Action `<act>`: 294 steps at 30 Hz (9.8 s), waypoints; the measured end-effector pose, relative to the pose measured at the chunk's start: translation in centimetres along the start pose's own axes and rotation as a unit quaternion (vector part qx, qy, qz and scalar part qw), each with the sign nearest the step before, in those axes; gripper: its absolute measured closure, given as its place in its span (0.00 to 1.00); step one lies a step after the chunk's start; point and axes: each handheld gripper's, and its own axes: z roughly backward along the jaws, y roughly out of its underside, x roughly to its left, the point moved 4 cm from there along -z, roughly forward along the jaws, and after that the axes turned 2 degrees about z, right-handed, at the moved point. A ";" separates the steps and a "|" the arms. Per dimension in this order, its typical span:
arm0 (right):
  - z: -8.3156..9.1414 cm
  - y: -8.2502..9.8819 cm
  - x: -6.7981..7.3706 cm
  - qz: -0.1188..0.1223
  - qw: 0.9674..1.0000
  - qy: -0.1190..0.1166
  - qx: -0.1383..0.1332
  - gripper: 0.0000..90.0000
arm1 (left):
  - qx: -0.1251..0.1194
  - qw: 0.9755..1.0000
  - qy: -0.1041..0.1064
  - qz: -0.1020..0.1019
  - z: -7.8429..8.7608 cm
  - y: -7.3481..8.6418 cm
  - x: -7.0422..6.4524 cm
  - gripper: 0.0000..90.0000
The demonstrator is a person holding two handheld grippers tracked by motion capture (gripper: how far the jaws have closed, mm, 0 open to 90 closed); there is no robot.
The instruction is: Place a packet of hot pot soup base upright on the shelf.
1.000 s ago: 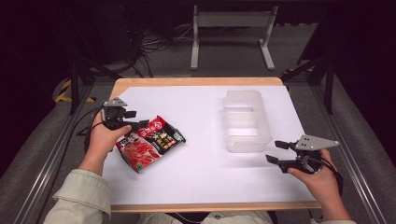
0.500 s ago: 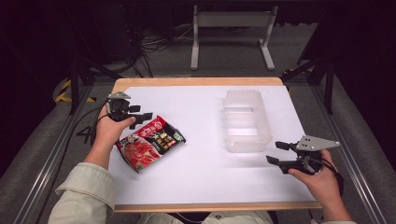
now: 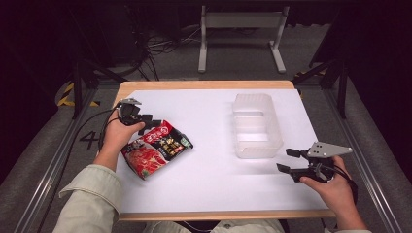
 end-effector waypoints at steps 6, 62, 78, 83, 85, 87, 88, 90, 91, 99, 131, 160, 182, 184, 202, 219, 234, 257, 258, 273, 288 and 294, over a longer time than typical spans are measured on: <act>-0.1 0.1 0.2 0.001 1.000 -0.003 0.001 0.36 | 0.006 1.000 0.006 0.007 -1.3 0.1 -0.1 0.42; -0.7 0.3 0.2 -0.022 1.000 -0.016 0.009 0.35 | 0.111 0.993 -0.035 0.014 -3.0 0.9 -1.1 0.96; -0.3 0.3 0.0 -0.029 0.999 -0.013 0.008 0.36 | 0.071 0.997 -0.025 -0.001 1.8 -0.5 -3.4 0.99; -0.3 0.2 0.0 -0.028 1.000 -0.012 0.008 0.37 | 0.055 0.998 -0.021 -0.009 3.8 -1.0 -4.6 0.99; -0.3 0.1 0.0 -0.027 1.000 -0.011 0.009 0.37 | 0.049 0.998 -0.016 -0.020 4.3 -1.2 -5.2 0.99; -0.2 0.1 0.0 -0.026 1.000 -0.010 0.008 0.37 | 0.042 0.999 -0.017 -0.028 4.8 -1.3 -5.8 0.99; -0.2 0.1 0.1 -0.026 1.000 -0.011 0.008 0.37 | 0.040 0.999 -0.015 -0.032 5.0 -1.3 -6.1 0.99; -0.2 0.0 0.1 -0.025 1.000 -0.011 0.008 0.37 | 0.031 0.999 -0.015 -0.040 5.6 -1.5 -6.7 0.99; -0.2 0.0 0.1 -0.025 1.000 -0.011 0.008 0.37 | 0.023 0.998 -0.015 -0.049 6.0 -1.6 -7.0 0.99; -0.2 -0.2 0.3 -0.022 1.000 -0.012 0.007 0.37 | -0.028 0.997 -0.011 -0.075 8.0 -2.2 -9.6 0.99; -0.3 -1.2 1.5 -0.004 1.000 -0.024 0.001 0.37 | -0.229 0.969 -0.026 -0.088 10.5 -1.4 -13.6 0.99; -6.3 -12.2 5.5 0.069 0.990 -0.112 -0.043 0.39 | -0.259 0.958 -0.052 -0.107 10.6 -0.2 -17.1 0.99; -12.0 -16.4 7.7 0.070 0.983 -0.152 -0.071 0.34 | -0.262 0.959 -0.031 -0.104 10.5 0.2 -18.3 0.99; -12.4 -16.6 7.8 0.069 0.983 -0.154 -0.072 0.34 | -0.262 0.959 -0.022 -0.104 10.4 0.3 -18.4 0.99; -14.1 -16.6 8.8 0.062 0.976 -0.198 -0.067 0.42 | -0.261 0.960 0.000 -0.104 10.0 0.3 -19.2 0.99; -13.7 -16.6 8.9 0.049 0.968 -0.242 -0.038 0.89 | -0.247 0.963 0.008 -0.107 9.9 0.3 -19.3 0.97; -12.3 -17.7 7.9 0.045 0.970 -0.233 -0.047 0.93 | -0.193 0.976 0.024 -0.103 10.2 0.1 -18.6 0.63; -7.7 -22.4 4.1 0.093 0.985 -0.144 -0.033 0.93 | -0.076 0.990 -0.018 -0.117 11.2 1.0 -15.5 0.17; -7.5 -22.5 3.9 0.093 0.985 -0.141 -0.033 0.93 | -0.075 0.990 -0.019 -0.117 11.3 1.1 -15.4 0.17; -5.3 -24.6 0.4 0.103 0.991 -0.081 -0.019 0.93 | -0.048 0.993 -0.012 -0.105 11.0 1.8 -13.8 0.08; -3.9 -24.9 -4.3 0.100 0.995 -0.004 0.001 0.93 | -0.033 0.995 -0.010 -0.090 10.8 2.4 -12.5 0.03; -4.0 -24.7 -6.1 0.102 0.994 0.029 0.020 0.93 | -0.031 0.996 -0.006 -0.088 10.7 2.4 -12.6 0.03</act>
